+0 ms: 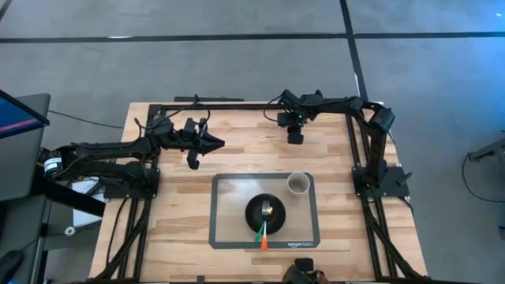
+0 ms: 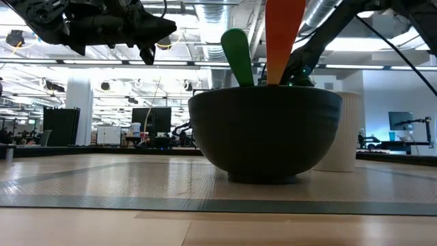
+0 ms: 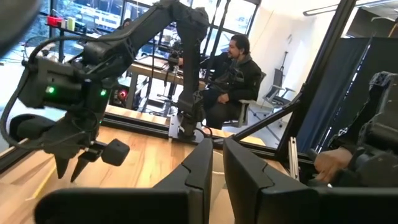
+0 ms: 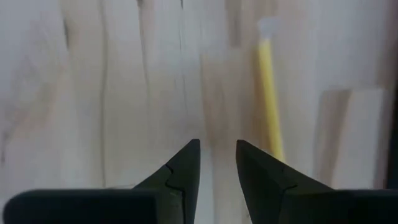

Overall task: Pick & Place Utensil
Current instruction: Put the yellow straw into the white cup on the transparent mat

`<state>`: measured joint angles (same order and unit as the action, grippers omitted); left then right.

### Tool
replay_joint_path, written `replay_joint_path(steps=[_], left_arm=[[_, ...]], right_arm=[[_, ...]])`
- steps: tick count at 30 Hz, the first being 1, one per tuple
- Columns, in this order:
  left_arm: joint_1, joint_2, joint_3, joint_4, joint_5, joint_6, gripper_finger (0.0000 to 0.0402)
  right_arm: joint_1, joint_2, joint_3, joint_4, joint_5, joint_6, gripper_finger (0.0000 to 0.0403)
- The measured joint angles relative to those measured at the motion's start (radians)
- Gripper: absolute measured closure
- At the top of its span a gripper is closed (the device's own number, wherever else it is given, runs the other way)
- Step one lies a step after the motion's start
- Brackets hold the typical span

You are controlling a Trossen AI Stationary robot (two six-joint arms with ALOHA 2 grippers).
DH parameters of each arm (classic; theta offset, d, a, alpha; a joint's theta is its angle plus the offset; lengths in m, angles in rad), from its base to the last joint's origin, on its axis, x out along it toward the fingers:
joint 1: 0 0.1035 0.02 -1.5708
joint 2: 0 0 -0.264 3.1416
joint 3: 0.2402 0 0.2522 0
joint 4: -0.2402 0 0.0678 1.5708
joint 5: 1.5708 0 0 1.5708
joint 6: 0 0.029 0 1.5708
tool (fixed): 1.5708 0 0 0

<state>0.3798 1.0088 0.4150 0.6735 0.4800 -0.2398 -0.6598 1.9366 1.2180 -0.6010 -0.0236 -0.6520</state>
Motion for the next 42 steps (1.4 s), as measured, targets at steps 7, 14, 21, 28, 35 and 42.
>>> replay_joint_path(steps=[7,14,21,28,35,42], left_arm=[[0.003,0.0,-0.001,0.0,-0.001,0.0,0.0362],[0.002,0.0,-0.001,0.0,-0.001,0.0,0.0362],[0.002,0.0,-0.001,0.0,-0.001,0.0,0.0362],[0.002,0.0,-0.001,0.0,-0.001,0.0,0.0362],[0.002,0.0,-0.001,0.0,0.0,0.0,0.0362],[0.002,0.0,-0.001,0.0,0.0,-0.003,0.0362]], right_arm=[[-0.016,0.001,0.072,0.028,0.021,-0.014,0.0305],[-0.052,0.065,0.076,0.007,-0.001,-0.013,0.0305],[-0.082,0.118,0.088,0.005,-0.024,0.021,0.0306],[-0.079,0.128,0.117,-0.061,-0.056,0.075,0.0364],[-0.024,0.059,0.108,-0.067,-0.042,0.192,0.039],[0.061,-0.154,0.112,-0.087,-0.073,0.43,0.0397]])
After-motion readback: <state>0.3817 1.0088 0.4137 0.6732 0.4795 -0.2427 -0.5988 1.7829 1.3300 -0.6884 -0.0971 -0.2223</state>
